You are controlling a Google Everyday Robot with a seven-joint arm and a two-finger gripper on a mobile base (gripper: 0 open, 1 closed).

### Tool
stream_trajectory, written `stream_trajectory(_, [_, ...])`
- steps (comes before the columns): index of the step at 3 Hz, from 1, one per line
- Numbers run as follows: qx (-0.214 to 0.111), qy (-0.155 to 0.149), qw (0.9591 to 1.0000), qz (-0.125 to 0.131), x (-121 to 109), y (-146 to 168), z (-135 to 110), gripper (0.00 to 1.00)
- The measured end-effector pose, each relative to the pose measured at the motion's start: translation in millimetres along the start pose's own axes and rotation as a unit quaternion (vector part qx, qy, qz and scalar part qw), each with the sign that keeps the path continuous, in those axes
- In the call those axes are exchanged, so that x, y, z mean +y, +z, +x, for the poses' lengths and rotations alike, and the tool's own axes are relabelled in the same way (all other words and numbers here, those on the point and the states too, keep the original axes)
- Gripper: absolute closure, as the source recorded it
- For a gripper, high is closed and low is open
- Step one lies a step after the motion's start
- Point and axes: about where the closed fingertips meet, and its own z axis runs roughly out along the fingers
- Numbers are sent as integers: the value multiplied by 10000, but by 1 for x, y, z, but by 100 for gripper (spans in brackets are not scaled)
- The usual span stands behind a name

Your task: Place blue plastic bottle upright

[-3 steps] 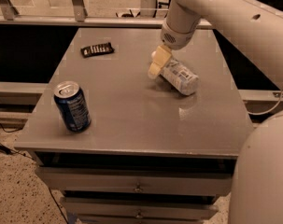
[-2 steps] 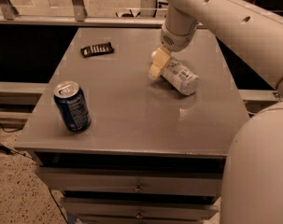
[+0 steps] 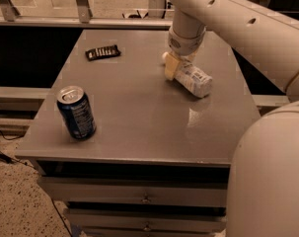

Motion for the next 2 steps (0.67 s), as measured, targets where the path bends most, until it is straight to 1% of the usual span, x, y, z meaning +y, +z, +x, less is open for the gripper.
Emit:
stream_trajectory(1, [-92,18,10000,-15,1,-6,-3,61])
stream_trajectory(2, [-579,-155,9981,-169,8,-28,-9,85])
